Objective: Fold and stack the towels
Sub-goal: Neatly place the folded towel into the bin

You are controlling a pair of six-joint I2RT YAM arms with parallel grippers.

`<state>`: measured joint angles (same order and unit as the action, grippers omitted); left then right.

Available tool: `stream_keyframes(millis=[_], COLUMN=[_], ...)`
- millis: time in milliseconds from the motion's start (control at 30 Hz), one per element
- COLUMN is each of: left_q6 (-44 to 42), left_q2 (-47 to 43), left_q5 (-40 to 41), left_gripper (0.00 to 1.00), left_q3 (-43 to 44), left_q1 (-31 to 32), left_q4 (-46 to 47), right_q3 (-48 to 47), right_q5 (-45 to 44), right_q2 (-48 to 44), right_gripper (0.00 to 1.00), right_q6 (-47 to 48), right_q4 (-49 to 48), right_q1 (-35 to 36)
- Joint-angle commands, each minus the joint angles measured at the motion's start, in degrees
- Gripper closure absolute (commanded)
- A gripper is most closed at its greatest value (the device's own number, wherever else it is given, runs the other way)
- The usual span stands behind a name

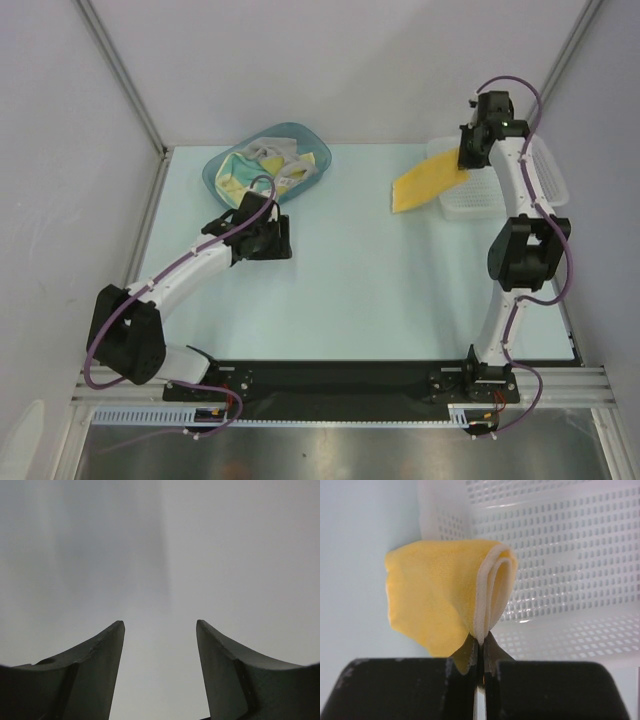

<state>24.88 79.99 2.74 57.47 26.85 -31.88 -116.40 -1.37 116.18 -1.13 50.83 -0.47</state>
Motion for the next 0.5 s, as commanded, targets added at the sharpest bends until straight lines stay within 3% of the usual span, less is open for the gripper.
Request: stream_keyframes(millis=[0,467], left_q6=[-1.33,-1.86], left_q2=[0.08,0.35], left_q5=[-0.37,-1.60], left_gripper=[0.34,0.34], left_q3=[1.15,1.59], left_q1=[-0.31,-0.40], left_q4=[0.68,-0.11], right_q3=[-5.41,-16.58], right_q5=[0.23,4.09], right_q2=[-0.08,6.69], right_gripper=[1.00,1.00], right_q6=[2.44,3.32], right_q4=[1.29,4.01], right_q1=[-3.04,-11.21])
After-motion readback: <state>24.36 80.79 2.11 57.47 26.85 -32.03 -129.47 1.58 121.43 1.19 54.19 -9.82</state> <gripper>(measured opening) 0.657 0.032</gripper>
